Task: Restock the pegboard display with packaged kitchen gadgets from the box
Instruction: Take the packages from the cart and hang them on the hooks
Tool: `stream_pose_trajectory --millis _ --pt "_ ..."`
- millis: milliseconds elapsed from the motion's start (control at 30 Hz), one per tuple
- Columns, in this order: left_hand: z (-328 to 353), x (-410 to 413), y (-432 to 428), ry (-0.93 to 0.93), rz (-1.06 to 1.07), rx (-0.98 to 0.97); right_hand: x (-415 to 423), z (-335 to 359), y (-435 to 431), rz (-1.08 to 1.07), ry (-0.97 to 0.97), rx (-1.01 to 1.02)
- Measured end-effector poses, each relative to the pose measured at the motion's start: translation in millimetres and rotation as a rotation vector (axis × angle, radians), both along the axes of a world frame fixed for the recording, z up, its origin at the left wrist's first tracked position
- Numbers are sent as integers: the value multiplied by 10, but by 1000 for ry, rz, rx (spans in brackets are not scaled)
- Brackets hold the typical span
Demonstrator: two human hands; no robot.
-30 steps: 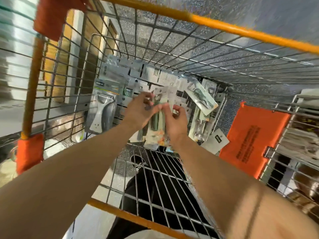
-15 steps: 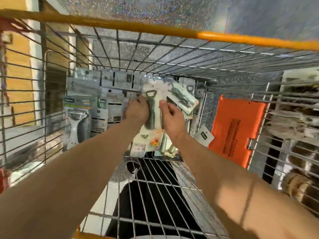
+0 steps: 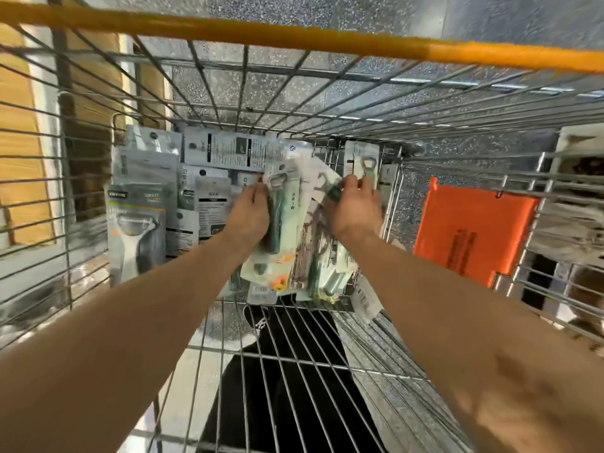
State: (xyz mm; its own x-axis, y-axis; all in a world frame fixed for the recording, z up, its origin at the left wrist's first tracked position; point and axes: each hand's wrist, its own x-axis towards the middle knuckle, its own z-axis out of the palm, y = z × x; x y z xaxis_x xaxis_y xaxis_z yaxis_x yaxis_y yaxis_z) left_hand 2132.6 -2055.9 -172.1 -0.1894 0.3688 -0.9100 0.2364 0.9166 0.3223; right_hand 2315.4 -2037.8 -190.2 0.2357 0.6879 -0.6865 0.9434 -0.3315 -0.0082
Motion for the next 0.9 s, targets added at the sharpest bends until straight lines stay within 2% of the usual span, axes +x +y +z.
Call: stream_pose_trajectory --millis 167,300,400,467,533,600,767,900 --pt "8 -41 -123 -81 53 1 12 12 -254 -49 -9 73" --pt "-403 -167 -355 -81 191 -74 58 174 -314 -86 -32 125" --pt "205 -71 -195 -103 255 -106 41 307 -326 -368 195 94" --pt "373 -74 -189 -80 264 -97 -23 456 -338 -583 375 48" --pt "499 -92 -185 -60 326 -99 -93 579 -333 -711 468 16" --pt "731 -122 -186 -46 374 -72 -176 771 -337 -743 525 15" --pt "1333 -219 -266 -160 458 62 -378 1252 -422 -730 581 53" --pt "1632 -396 -516 -151 445 216 -558 1637 -571 -866 692 111"
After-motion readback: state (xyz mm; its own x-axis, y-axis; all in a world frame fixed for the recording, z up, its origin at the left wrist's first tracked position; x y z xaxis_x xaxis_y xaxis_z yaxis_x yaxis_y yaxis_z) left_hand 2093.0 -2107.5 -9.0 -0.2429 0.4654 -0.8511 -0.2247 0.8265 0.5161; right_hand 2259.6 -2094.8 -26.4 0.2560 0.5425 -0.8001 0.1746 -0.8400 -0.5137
